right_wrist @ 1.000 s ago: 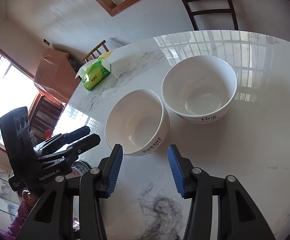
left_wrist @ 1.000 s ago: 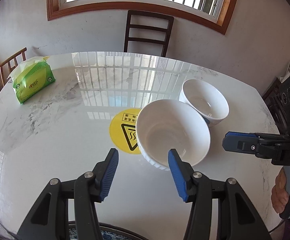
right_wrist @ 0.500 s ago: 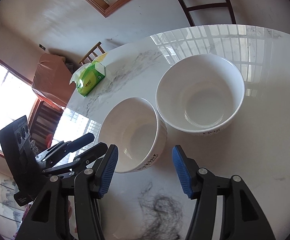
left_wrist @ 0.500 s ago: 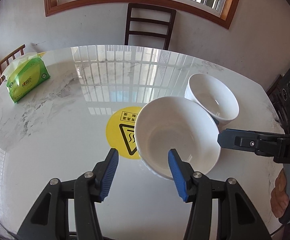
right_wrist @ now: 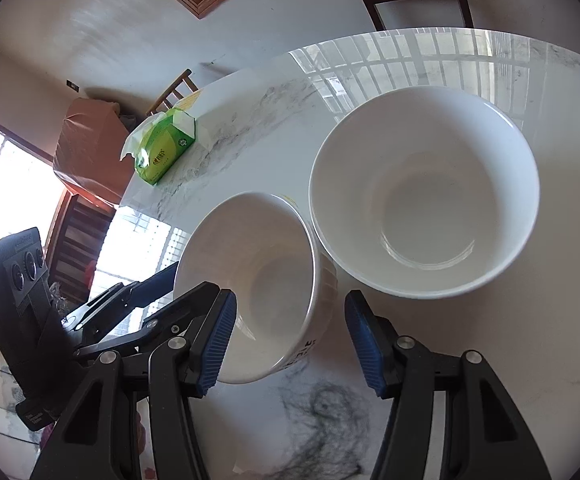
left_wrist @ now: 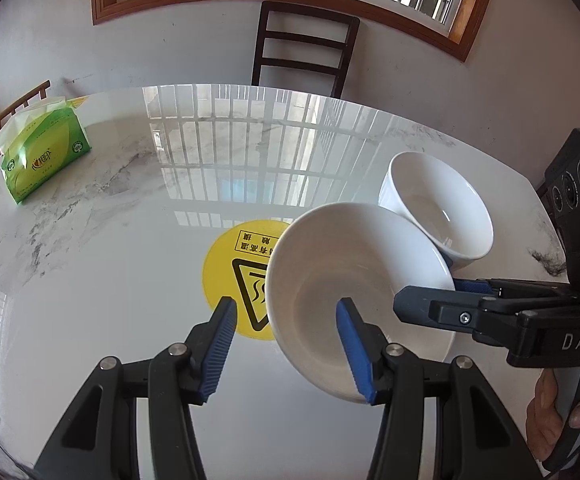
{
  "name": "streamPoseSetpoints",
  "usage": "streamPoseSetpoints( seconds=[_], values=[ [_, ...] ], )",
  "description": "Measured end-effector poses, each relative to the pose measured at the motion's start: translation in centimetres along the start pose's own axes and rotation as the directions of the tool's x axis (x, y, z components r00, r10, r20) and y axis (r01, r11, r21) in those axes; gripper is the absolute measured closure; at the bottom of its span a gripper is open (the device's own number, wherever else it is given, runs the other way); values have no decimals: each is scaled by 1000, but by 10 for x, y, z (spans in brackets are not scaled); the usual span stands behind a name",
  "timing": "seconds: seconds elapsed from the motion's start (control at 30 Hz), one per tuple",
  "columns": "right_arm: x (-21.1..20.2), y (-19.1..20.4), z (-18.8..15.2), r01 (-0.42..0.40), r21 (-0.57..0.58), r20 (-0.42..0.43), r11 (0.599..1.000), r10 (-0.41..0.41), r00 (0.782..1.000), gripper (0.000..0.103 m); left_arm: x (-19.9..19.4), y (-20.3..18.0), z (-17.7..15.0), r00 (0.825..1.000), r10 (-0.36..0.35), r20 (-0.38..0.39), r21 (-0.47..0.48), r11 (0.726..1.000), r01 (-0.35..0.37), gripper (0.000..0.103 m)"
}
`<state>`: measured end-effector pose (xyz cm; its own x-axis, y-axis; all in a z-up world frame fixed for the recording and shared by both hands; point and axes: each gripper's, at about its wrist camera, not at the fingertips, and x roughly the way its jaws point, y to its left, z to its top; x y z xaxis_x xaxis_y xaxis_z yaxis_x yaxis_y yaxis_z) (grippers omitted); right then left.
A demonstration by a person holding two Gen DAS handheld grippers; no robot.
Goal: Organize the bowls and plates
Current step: 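Close the left gripper on the Rabbit bowl rim, then lift the Rabbit bowl and carry it over the pink bowl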
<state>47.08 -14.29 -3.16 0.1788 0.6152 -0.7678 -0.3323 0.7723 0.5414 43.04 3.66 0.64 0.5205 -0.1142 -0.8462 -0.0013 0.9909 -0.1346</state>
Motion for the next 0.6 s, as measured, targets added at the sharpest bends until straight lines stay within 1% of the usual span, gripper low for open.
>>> streamPoseSetpoints(
  seconds=[0.07, 0.13, 0.17, 0.2, 0.23, 0.27, 0.3, 0.37, 0.4, 0.43, 0.5, 0.6],
  values=[
    [2, -1, 0, 7, 0, -7, 1000, -7, 1000, 50, 4, -1, 0, 1000, 21, 0, 7, 1000, -21, 50],
    [6, -3, 0, 16, 6, -24, 1000, -16, 1000, 50, 10, -2, -1, 999, 27, -21, 7, 1000, -27, 50],
    [9, -4, 0, 20, 10, -33, 1000, -20, 999, 53, 14, -2, -1, 999, 31, -32, 6, 1000, -31, 53],
    [12, -4, -1, 32, 8, -41, 999, -32, 999, 59, 17, -1, -3, 999, 28, -38, 7, 1000, -28, 82],
    [14, -5, -2, 44, 5, -50, 999, -44, 998, 63, 21, -1, -4, 998, 38, -53, 7, 999, -38, 85],
    [16, -6, -3, 54, 5, -56, 999, -54, 997, 72, 21, -3, -4, 997, 59, -49, 10, 998, -58, 87],
    [17, -6, -4, 45, 9, -55, 999, -44, 997, 75, 20, -5, -5, 997, 73, -39, 20, 997, -72, 88],
    [18, 1, -6, 80, -26, -53, 996, -81, 995, 76, 14, -9, -5, 995, 98, -14, 30, 995, -97, 91],
    [19, 4, -7, 99, -43, -58, 994, -101, 993, 78, 10, -7, -4, 996, 88, -10, 14, 996, -88, 91],
    [19, 4, -9, 101, -40, -65, 994, -104, 992, 79, 6, -7, -3, 997, 75, -10, 0, 997, -75, 91],
    [16, 3, -11, 90, -29, -77, 996, -92, 993, 81, -5, -9, -2, 997, 74, 7, 2, 997, -74, 91],
    [1, 8, -13, 71, -25, -55, 997, -73, 996, 81, -21, -15, -3, 997, 73, 15, 9, 997, -74, 90]
  ],
)
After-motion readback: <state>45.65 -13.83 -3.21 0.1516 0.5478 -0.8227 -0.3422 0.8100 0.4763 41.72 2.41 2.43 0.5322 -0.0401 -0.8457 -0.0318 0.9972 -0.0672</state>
